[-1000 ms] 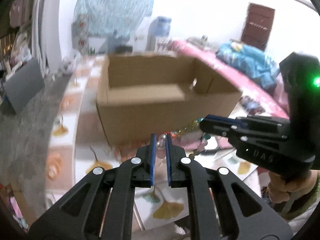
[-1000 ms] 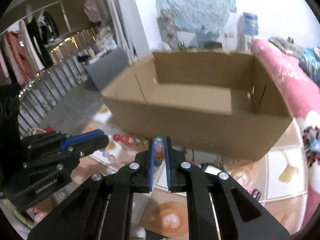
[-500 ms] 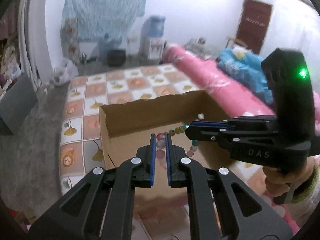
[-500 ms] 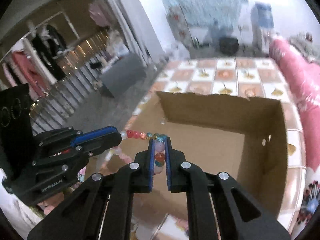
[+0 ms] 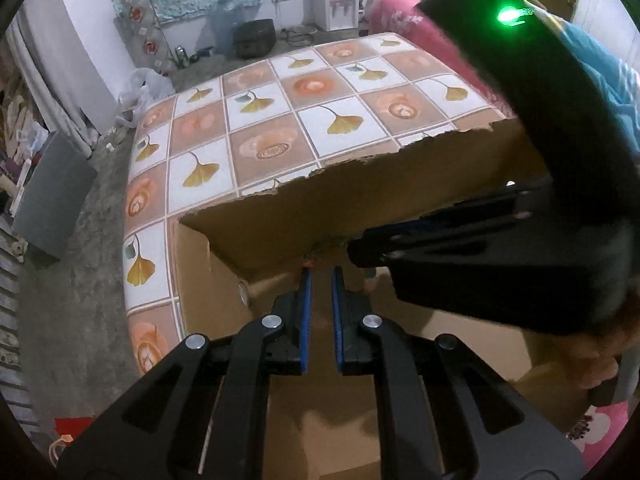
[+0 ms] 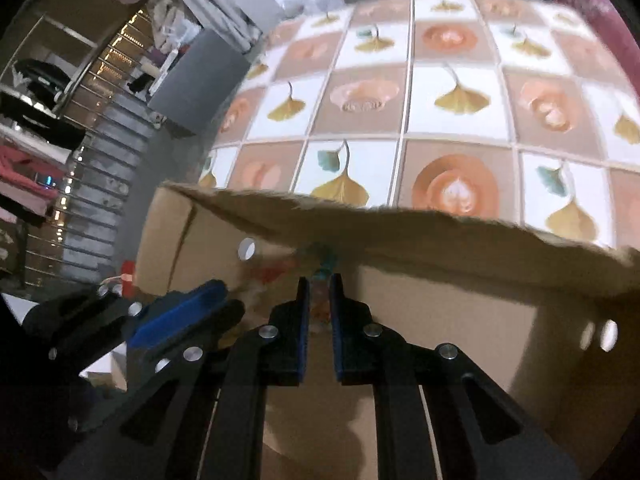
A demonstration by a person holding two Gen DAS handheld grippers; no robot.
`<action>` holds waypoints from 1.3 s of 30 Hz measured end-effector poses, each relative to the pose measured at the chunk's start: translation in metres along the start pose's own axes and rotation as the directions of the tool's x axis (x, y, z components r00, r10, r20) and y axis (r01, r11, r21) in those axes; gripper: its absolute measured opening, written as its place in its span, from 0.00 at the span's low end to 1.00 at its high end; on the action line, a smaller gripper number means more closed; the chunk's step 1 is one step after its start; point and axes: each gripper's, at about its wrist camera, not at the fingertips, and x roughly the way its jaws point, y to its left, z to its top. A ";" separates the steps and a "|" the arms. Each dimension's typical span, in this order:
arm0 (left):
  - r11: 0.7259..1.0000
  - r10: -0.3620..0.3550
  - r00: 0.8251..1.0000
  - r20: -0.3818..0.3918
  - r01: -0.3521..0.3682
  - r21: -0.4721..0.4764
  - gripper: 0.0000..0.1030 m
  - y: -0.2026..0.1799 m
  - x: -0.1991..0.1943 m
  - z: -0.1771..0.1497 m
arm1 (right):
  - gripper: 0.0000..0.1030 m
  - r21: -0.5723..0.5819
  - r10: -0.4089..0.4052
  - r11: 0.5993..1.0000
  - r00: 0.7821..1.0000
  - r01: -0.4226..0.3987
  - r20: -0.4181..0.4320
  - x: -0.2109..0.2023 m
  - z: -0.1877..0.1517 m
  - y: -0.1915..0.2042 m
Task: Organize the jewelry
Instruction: 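Lift the bracelet into the cardboard box and open the right gripper, then move the right gripper out of the box toward the pink-strap watch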
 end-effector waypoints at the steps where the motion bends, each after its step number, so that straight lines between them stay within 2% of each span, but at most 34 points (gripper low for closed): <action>1: 1.000 0.000 1.000 0.003 0.000 0.000 0.18 0.000 0.000 0.000 | 0.11 0.011 -0.003 1.000 1.000 0.003 -0.003 0.003 0.002 -0.003; 2: 1.000 -0.002 1.000 0.008 0.002 -0.001 0.24 0.000 0.000 0.001 | 0.11 0.014 0.002 1.000 1.000 -0.002 -0.006 0.005 0.004 -0.006; 6: 1.000 -0.001 0.998 0.055 0.001 -0.005 0.33 0.001 -0.016 -0.004 | 0.11 0.026 0.020 0.999 1.000 -0.020 0.023 -0.005 0.002 -0.012; 8: 1.000 -0.002 0.996 0.091 0.004 -0.018 0.42 0.003 -0.030 -0.006 | 0.11 0.014 0.014 1.000 0.998 -0.015 0.057 -0.018 -0.002 -0.011; 9: 1.000 -0.007 0.993 0.121 0.010 -0.027 0.45 0.005 -0.043 -0.010 | 0.11 -0.003 0.017 1.000 0.996 -0.017 0.082 -0.030 -0.007 -0.008; 11: 0.998 -0.014 0.983 0.182 0.024 -0.051 0.60 0.010 -0.074 -0.020 | 0.11 -0.035 0.021 0.999 0.988 -0.016 0.150 -0.061 -0.021 0.000; 12: 0.998 -0.017 0.978 0.206 0.030 -0.060 0.63 0.013 -0.086 -0.025 | 0.12 -0.055 0.019 0.998 0.982 -0.009 0.188 -0.078 -0.030 0.005; 13: 0.997 -0.018 0.971 0.238 0.036 -0.073 0.66 0.016 -0.101 -0.033 | 0.15 -0.093 0.024 0.996 0.969 -0.001 0.248 -0.104 -0.046 0.014; 15: 0.995 -0.016 0.953 0.302 0.046 -0.093 0.75 0.023 -0.132 -0.055 | 0.35 -0.143 0.033 0.990 0.940 0.017 0.339 -0.144 -0.076 0.023; 18: 0.993 0.001 0.934 0.357 0.041 -0.109 0.82 0.028 -0.162 -0.094 | 0.42 -0.221 0.060 0.974 0.893 0.045 0.446 -0.188 -0.130 0.040; 21: 0.990 0.014 0.935 0.355 0.037 -0.136 0.85 0.031 -0.170 -0.139 | 0.45 -0.281 0.105 0.959 0.861 0.045 0.498 -0.209 -0.196 0.052; 22: 0.988 0.017 0.938 0.345 0.038 -0.152 0.87 0.031 -0.166 -0.152 | 0.45 -0.287 0.122 0.957 0.860 0.029 0.496 -0.206 -0.213 0.053; 24: 0.980 0.012 0.951 0.309 0.051 -0.194 0.87 0.030 -0.150 -0.180 | 0.45 -0.285 0.158 0.958 0.866 -0.018 0.475 -0.196 -0.240 0.049; 25: 0.976 0.001 0.959 0.283 0.061 -0.210 0.87 0.027 -0.139 -0.192 | 0.45 -0.267 0.170 0.963 0.877 -0.050 0.449 -0.181 -0.255 0.046; 26: 0.974 -0.017 0.970 0.242 0.071 -0.216 0.87 0.021 -0.122 -0.206 | 0.45 -0.253 0.165 0.966 0.884 -0.055 0.437 -0.172 -0.262 0.044; 27: 0.974 -0.024 0.976 0.218 0.072 -0.216 0.87 0.018 -0.110 -0.213 | 0.45 -0.227 0.134 0.973 0.902 -0.042 0.410 -0.154 -0.272 0.043; 29: 0.972 -0.017 0.987 0.162 0.054 -0.228 0.87 0.007 -0.079 -0.230 | 0.45 -0.199 0.105 0.980 0.923 -0.031 0.372 -0.125 -0.285 0.041; 30: 0.972 -0.019 0.989 0.145 0.052 -0.230 0.87 0.004 -0.070 -0.234 | 0.45 -0.180 0.086 0.983 0.936 -0.024 0.342 -0.108 -0.289 0.042; 32: 0.968 -0.032 0.995 0.097 0.055 -0.245 0.87 -0.002 -0.044 -0.242 | 0.42 -0.159 0.063 0.987 0.949 -0.014 0.309 -0.086 -0.293 0.043; 34: 0.966 -0.029 0.997 0.065 0.045 -0.253 0.87 -0.002 -0.028 -0.246 | 0.40 -0.142 0.076 0.989 0.961 -0.038 0.267 -0.064 -0.291 0.048; 37: 0.977 0.019 0.997 0.077 -0.002 -0.215 0.87 -0.007 -0.022 -0.249 | 0.38 -0.144 0.082 0.988 0.964 -0.046 0.251 -0.047 -0.283 0.056; 39: 0.984 0.035 0.997 0.074 -0.022 -0.176 0.92 -0.011 -0.018 -0.249 | 0.38 -0.148 0.086 0.988 0.965 -0.050 0.247 -0.038 -0.278 0.059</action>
